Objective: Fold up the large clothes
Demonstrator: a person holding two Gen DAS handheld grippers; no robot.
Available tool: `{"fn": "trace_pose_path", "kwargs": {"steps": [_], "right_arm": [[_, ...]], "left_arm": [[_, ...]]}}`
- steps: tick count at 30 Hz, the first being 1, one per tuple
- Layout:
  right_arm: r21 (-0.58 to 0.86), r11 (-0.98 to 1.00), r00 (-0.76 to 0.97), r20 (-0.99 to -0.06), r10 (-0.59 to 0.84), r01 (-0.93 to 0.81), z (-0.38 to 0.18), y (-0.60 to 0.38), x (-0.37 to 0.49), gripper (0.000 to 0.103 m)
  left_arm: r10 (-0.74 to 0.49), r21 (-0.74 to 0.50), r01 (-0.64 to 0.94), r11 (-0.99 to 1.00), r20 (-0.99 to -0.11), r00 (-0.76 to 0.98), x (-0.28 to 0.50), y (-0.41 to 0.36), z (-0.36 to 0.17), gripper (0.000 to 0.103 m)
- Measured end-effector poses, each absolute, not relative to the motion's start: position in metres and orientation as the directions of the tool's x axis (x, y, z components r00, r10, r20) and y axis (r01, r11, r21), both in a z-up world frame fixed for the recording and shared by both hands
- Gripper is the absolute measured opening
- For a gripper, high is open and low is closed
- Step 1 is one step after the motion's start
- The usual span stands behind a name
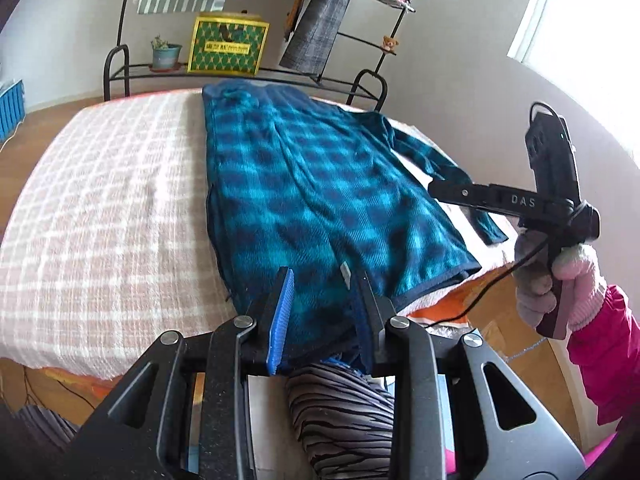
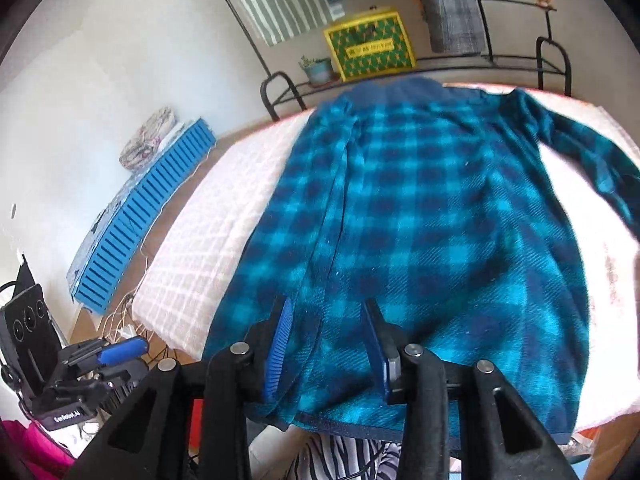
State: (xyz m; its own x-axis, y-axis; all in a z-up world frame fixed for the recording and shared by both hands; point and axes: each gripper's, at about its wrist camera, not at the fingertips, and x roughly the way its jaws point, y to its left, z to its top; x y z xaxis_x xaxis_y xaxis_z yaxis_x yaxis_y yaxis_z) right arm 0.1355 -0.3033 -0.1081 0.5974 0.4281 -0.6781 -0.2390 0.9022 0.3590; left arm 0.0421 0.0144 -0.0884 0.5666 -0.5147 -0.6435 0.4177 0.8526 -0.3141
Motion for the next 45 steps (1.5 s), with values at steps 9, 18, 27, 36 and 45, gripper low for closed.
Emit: {"fn": "trace_pose_path", "kwargs": {"steps": [9,18,27,36,45], "right_arm": [[0.294,0.954,0.708,-0.66,0.25,-0.062,-0.079,-0.396,0.104,0.053],[0.254,0.937,0.699,-0.715,0.015,0.239,-0.106,-0.526,0.085,0.06],[0.358,0.881,0.695,-0.718,0.047,0.31,-0.131,-0.566,0.067,0.062],[0.5,0.847,0.866,-0.49,0.103,0.182,-0.011,-0.565,0.038,0.062],[0.435,0.885,0.907,-0.418,0.038,0.163,0.078,-0.571,0.031,0.062]], "left_arm": [[-0.56,-0.32,0.469,0.823,-0.6,0.572,0.059,-0.024,-0.05,0.072],[-0.59,-0.337,0.506,0.794,-0.631,0.504,0.094,-0.086,-0.053,0.072],[-0.566,-0.32,0.491,0.81,-0.643,0.516,0.128,-0.101,-0.042,0.072],[-0.544,-0.218,0.51,0.832,-0.5,0.674,0.096,-0.042,0.056,0.073],[-0.587,-0.246,0.536,0.808,-0.414,0.696,0.092,-0.028,0.127,0.073]]}}
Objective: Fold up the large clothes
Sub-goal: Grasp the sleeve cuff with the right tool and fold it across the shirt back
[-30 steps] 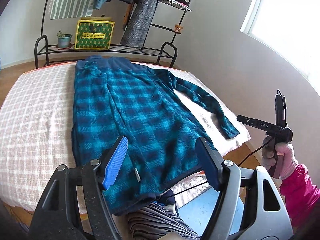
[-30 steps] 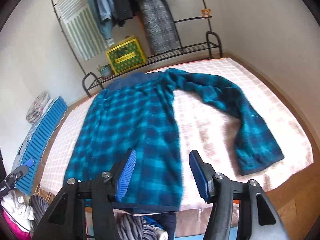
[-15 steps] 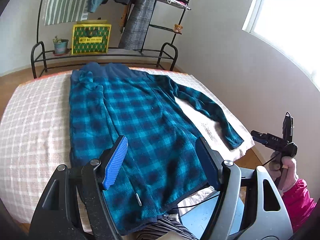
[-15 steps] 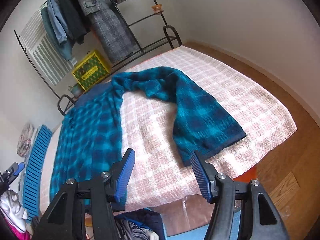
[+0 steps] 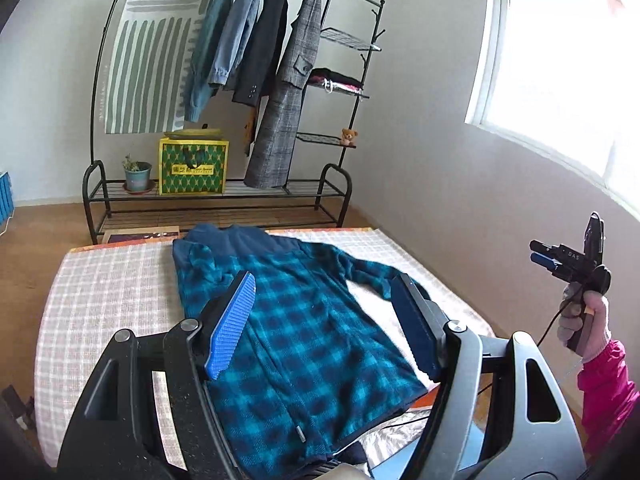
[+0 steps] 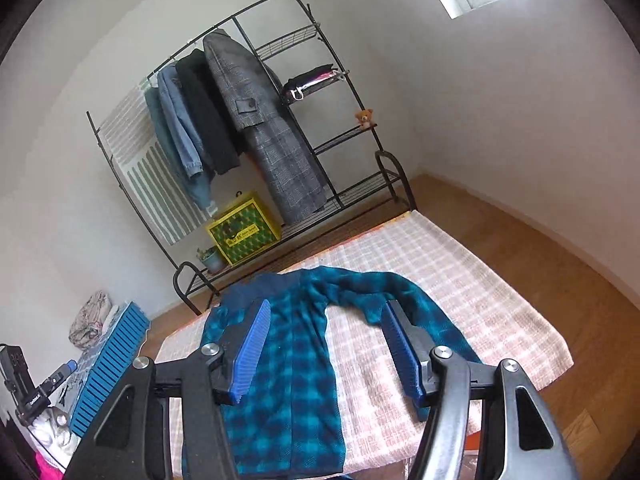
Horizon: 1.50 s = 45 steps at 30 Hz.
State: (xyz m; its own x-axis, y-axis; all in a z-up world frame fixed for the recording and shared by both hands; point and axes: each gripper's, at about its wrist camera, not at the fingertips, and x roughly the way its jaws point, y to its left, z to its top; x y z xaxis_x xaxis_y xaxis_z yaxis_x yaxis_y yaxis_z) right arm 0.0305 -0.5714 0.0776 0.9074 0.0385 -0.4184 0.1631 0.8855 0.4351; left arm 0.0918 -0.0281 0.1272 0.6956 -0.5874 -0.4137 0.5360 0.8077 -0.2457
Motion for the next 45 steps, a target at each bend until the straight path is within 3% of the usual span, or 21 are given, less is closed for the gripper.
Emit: {"fn": "trace_pose_path", "kwargs": {"steps": [3,8,12,19,24,28,29,30,31,33,38,45], "right_arm": [[0.366,0.914,0.92,-0.391,-0.019,0.174,0.104,-0.577,0.025,0.062],[0.296,0.928,0.883,-0.465,-0.068,0.227,0.092,-0.596,0.038,0.063],[0.316,0.899,0.811,-0.581,-0.069,0.303,0.028,-0.632,0.067,0.063],[0.287,0.821,0.57,-0.82,-0.056,0.494,-0.132,-0.7,0.13,0.061],[0.374,0.767,0.496,-0.864,0.084,0.522,-0.191,-0.709,0.137,0.061],[0.293,0.817,0.428,-0.901,0.063,0.496,-0.201,-0.686,0.143,0.061],[0.281,0.824,0.413,-0.909,0.062,0.493,-0.205,-0.683,0.144,0.056],[0.274,0.825,0.402,-0.913,0.062,0.494,-0.209,-0.68,0.146,0.037],[0.248,0.826,0.397,-0.917,0.032,0.506,-0.21,-0.68,0.147,0.02],[0.282,0.816,0.427,-0.903,0.048,0.504,-0.203,-0.68,0.148,0.005],[0.251,0.855,0.578,-0.814,-0.068,0.454,-0.126,-0.662,0.131,0.003],[0.187,0.949,0.744,-0.664,-0.068,0.253,-0.021,-0.572,0.114,0.003]], "left_arm": [[-0.602,-0.232,0.557,0.797,-0.38,0.702,0.09,-0.033,0.15,0.073],[-0.624,-0.207,0.598,0.774,-0.404,0.669,0.093,-0.065,0.137,0.073],[-0.626,-0.204,0.617,0.76,-0.486,0.611,0.112,-0.108,0.091,0.073],[-0.586,-0.236,0.593,0.77,-0.629,0.51,0.158,-0.158,0.012,0.073],[-0.549,-0.271,0.539,0.798,-0.696,0.462,0.185,-0.162,-0.02,0.073],[-0.524,-0.274,0.501,0.821,-0.713,0.467,0.193,-0.15,-0.028,0.073],[-0.52,-0.267,0.5,0.824,-0.708,0.477,0.193,-0.145,-0.026,0.073],[-0.518,-0.259,0.5,0.826,-0.699,0.494,0.19,-0.139,-0.024,0.073],[-0.513,-0.25,0.496,0.831,-0.689,0.512,0.187,-0.133,-0.022,0.073],[-0.501,-0.258,0.465,0.847,-0.681,0.535,0.183,-0.12,-0.022,0.073],[-0.511,-0.266,0.472,0.841,-0.679,0.528,0.165,-0.108,-0.031,0.073],[-0.557,-0.314,0.486,0.816,-0.654,0.512,0.151,-0.106,-0.037,0.073]]}}
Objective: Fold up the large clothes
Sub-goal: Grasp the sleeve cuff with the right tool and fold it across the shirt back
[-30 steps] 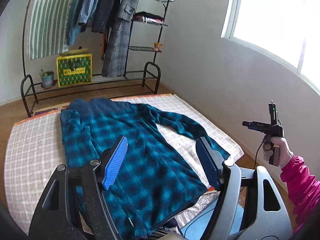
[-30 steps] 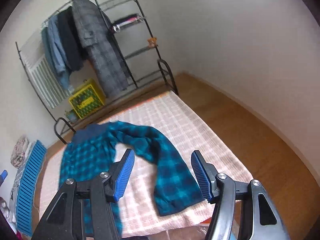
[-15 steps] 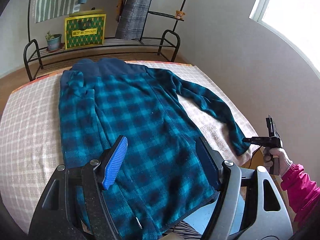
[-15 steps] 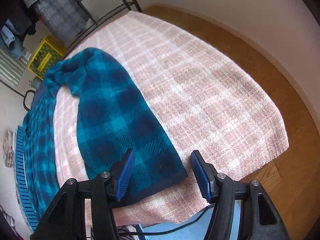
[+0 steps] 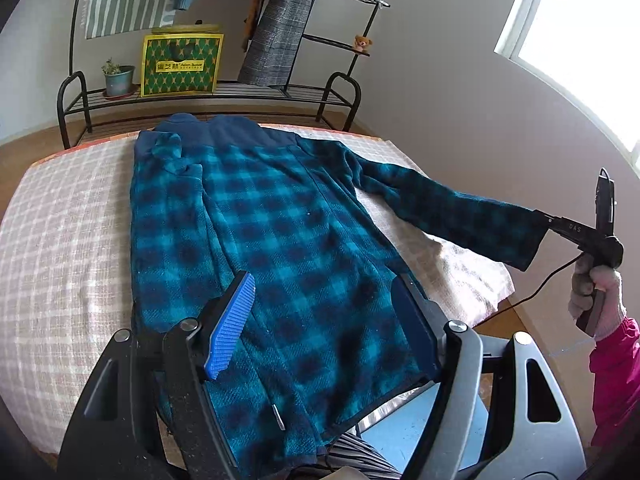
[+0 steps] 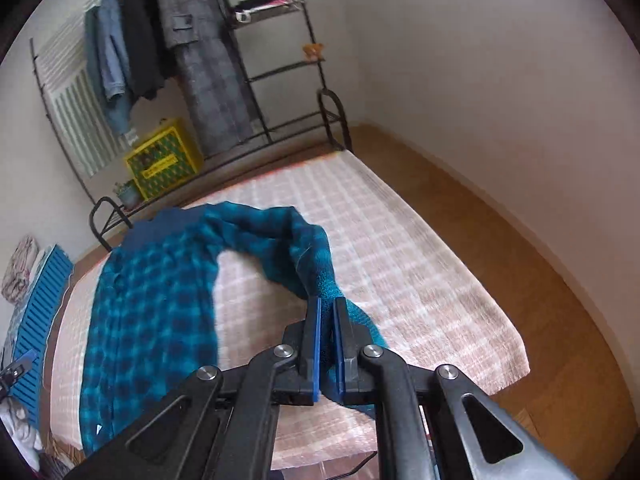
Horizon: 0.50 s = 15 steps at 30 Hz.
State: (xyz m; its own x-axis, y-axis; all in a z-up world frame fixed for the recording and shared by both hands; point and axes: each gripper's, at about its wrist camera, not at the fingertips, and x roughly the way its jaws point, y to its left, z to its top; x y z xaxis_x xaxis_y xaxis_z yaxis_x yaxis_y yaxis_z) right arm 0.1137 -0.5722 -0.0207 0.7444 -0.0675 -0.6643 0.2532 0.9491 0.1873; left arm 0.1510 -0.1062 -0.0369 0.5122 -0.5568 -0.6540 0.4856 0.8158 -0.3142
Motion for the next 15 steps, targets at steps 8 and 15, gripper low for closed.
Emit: {"fn": "trace_pose_path", "kwargs": {"steps": [8,15], "right_arm": [[0.223,0.965,0.709,-0.659,0.251,-0.134,-0.023,-0.434,0.117,0.003],[0.286,0.894,0.459,-0.78,0.426,-0.344,-0.119,-0.343,0.129,0.003]], "left_arm": [[-0.596,-0.42,0.43,0.799,-0.645,0.479,0.151,-0.093,-0.057,0.073],[-0.629,-0.487,0.402,0.775,-0.656,0.418,0.151,-0.103,-0.082,0.073]]}}
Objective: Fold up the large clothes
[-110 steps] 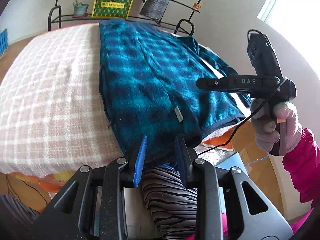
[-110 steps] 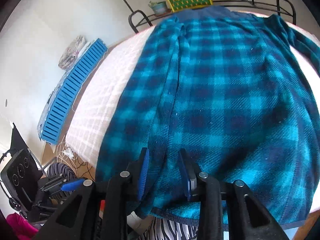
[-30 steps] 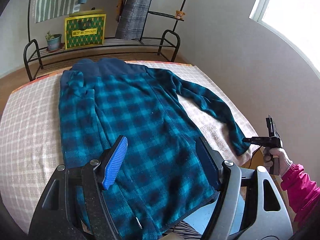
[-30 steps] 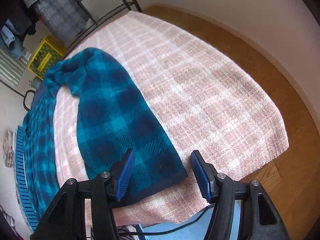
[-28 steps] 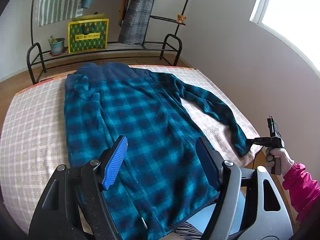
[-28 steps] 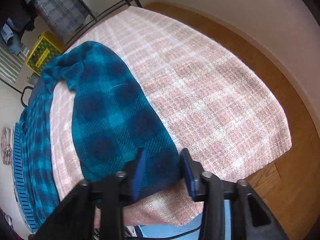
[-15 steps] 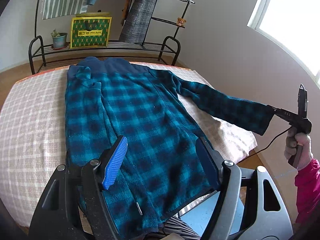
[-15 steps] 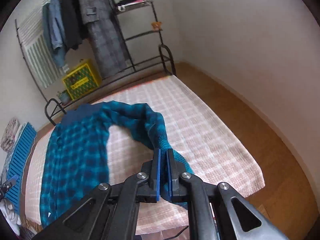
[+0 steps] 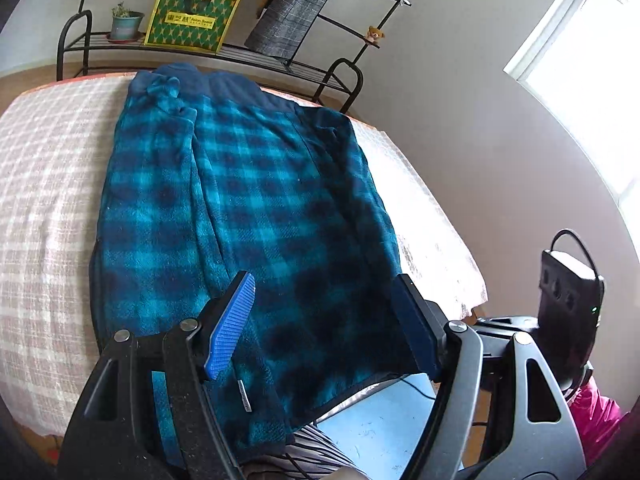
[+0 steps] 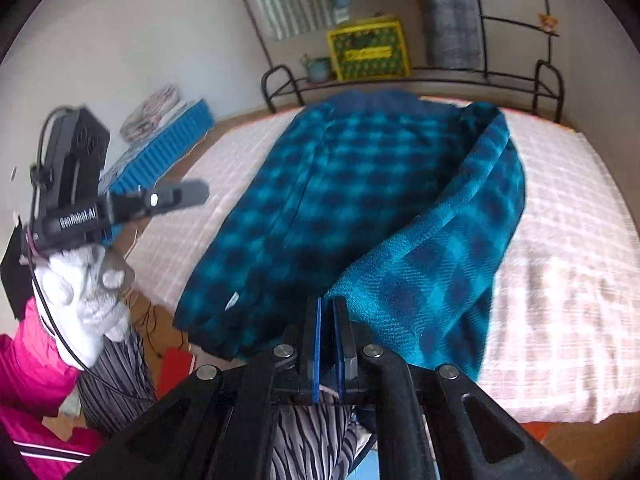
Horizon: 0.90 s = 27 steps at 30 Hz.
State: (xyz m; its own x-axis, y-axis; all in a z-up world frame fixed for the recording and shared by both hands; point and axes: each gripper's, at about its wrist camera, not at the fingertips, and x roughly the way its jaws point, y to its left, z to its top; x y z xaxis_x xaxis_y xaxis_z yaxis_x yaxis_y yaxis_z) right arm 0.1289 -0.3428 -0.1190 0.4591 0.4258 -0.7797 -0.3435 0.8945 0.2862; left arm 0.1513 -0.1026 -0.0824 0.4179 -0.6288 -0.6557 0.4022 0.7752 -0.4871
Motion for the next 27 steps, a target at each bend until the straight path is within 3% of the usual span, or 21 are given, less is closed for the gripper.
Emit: {"fn": "trace_pose_path", "kwargs": {"steps": [2,5,6,7,20,21,22,23,24,27], "right_arm": [[0.306,0.881,0.404,-0.8,0.444,-0.361,-0.136,-0.338,0.129,0.005],[0.31,0.872,0.398,-0.796,0.456,-0.379,-0.132,-0.348,0.125,0.016],[0.32,0.866,0.403,-0.786,0.469,-0.384,-0.125,-0.356,0.125,0.03],[0.321,0.863,0.414,-0.776,0.475,-0.389,-0.116,-0.364,0.124,0.038],[0.282,0.929,0.572,-0.732,0.37,-0.24,-0.061,-0.469,0.211,0.041],[0.275,0.934,0.581,-0.732,0.356,-0.226,-0.059,-0.473,0.222,0.044],[0.275,0.937,0.585,-0.732,0.349,-0.215,-0.058,-0.478,0.233,0.048],[0.277,0.939,0.586,-0.734,0.344,-0.205,-0.058,-0.482,0.246,0.048],[0.279,0.941,0.585,-0.737,0.338,-0.193,-0.058,-0.485,0.258,0.048],[0.286,0.944,0.573,-0.752,0.328,-0.164,-0.064,-0.492,0.301,0.048]], "left_arm": [[-0.646,-0.521,0.388,0.76,-0.664,0.375,0.152,-0.108,-0.095,0.073],[-0.676,-0.566,0.377,0.733,-0.668,0.31,0.151,-0.12,-0.113,0.073],[-0.684,-0.578,0.374,0.725,-0.668,0.294,0.15,-0.125,-0.119,0.073],[-0.692,-0.591,0.37,0.717,-0.667,0.277,0.15,-0.13,-0.124,0.073],[-0.726,-0.653,0.357,0.668,-0.678,0.118,0.141,-0.187,-0.166,0.072],[-0.74,-0.674,0.349,0.651,-0.665,0.095,0.14,-0.189,-0.17,0.055],[-0.746,-0.687,0.341,0.642,-0.661,0.073,0.141,-0.192,-0.175,0.023],[-0.747,-0.693,0.335,0.639,-0.663,0.054,0.141,-0.194,-0.179,0.009],[-0.749,-0.697,0.329,0.637,-0.66,0.05,0.14,-0.194,-0.181,0.003],[-0.756,-0.692,0.354,0.629,-0.65,0.075,0.133,-0.193,-0.178,0.003]]}}
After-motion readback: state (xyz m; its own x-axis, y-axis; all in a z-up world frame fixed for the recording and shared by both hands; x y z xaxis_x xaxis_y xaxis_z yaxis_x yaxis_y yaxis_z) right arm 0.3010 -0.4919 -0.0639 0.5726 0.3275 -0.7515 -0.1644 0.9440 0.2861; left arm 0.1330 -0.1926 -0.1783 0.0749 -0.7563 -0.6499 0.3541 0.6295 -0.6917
